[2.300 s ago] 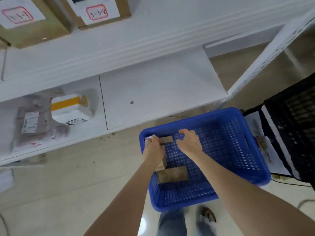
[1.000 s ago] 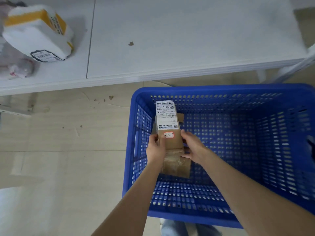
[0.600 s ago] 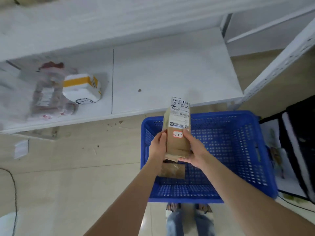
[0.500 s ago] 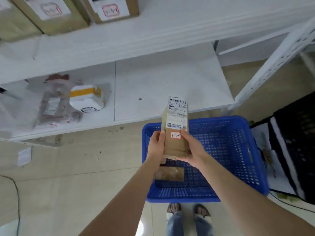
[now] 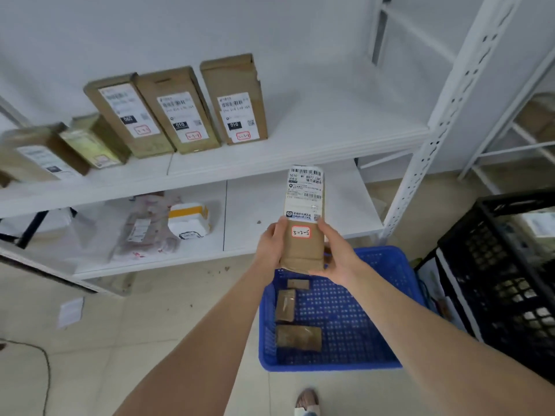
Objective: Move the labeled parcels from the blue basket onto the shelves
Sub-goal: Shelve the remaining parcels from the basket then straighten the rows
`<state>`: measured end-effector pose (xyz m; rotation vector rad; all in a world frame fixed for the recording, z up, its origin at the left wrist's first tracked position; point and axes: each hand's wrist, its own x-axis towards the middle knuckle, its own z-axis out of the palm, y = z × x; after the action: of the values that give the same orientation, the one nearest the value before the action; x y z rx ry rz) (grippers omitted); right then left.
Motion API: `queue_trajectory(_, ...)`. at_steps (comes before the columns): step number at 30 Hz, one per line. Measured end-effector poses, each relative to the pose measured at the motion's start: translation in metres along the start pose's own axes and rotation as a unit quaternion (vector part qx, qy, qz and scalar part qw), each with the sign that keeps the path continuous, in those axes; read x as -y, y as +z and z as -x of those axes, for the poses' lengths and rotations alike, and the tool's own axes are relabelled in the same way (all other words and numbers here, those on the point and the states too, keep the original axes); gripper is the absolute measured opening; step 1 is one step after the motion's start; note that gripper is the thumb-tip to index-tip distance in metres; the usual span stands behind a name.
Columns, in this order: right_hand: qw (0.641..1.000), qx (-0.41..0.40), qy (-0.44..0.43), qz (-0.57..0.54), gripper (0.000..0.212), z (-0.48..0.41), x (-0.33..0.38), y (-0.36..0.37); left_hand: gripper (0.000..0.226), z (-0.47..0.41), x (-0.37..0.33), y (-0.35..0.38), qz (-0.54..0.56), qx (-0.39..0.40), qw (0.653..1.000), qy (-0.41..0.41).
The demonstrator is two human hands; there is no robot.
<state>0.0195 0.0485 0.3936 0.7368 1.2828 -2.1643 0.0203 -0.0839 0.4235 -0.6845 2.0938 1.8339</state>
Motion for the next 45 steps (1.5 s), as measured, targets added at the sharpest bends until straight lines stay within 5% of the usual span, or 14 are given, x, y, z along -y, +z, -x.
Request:
queue_trajectory(10,0.989,0.042,-0.109,0.088,0.065,0.102,0.066,0.083,0.042,0.091,-0.105,-0.06,-0.019,-0.053,0.994,0.095)
queue_trajectory(24,0.947,0.107,-0.281,0.115,0.038,0.186,0.129,0.278,0.059,0.146,-0.244,-0.214,-0.008,-0.072,0.963,0.259)
queue_trajectory(28,0.936,0.123,-0.31,0.115,0.049,0.198,0.138,0.345,0.066,0.14,-0.28,-0.272,0.001,-0.095,0.948,0.303)
queue_trajectory(45,0.872,0.066,-0.456,0.164,0.048,0.247,0.189,0.475,0.04,0.155,-0.377,-0.371,0.048,-0.107,0.905,0.409)
